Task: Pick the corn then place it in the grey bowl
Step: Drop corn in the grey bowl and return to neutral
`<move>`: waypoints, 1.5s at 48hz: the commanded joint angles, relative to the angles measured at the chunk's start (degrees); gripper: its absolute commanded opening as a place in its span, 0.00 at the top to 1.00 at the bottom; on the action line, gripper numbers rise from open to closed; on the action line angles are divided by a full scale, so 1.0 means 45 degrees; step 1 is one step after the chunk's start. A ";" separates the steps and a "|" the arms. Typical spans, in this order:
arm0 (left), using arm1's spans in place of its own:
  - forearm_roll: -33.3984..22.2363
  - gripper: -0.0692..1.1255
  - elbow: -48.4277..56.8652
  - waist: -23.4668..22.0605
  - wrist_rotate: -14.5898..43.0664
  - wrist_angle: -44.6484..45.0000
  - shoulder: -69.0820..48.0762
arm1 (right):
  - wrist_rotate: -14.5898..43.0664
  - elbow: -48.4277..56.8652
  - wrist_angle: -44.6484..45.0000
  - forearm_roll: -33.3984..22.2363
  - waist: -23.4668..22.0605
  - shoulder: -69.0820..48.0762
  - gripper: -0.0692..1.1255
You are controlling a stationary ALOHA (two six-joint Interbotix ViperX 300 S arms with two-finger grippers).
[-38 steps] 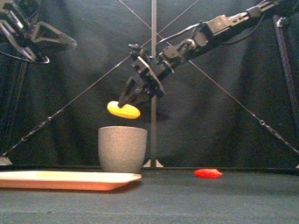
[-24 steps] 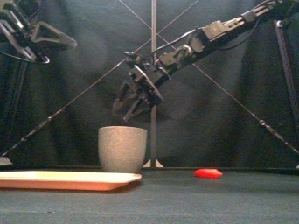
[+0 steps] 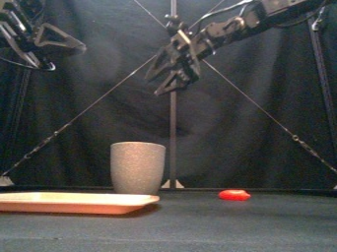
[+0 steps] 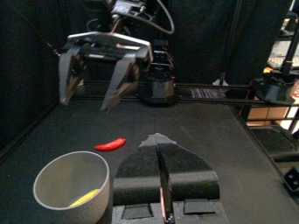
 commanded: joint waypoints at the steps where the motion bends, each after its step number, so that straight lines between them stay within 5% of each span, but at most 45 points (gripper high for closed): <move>1: 0.0020 0.97 -0.0312 0.0098 0.0020 -0.0098 -0.0234 | 0.0020 0.0879 -0.0313 -0.0059 0.0605 -0.1992 0.06; 33: 0.0039 0.97 -0.0332 0.0313 0.0020 -0.0137 -0.0527 | 0.0059 0.8379 -0.3047 0.0078 0.2715 -1.1680 0.06; 72: -0.0566 0.97 -0.0273 0.0566 0.0000 -0.0059 -0.0547 | -0.0039 0.8965 -0.3379 0.0117 0.2988 -1.1641 0.06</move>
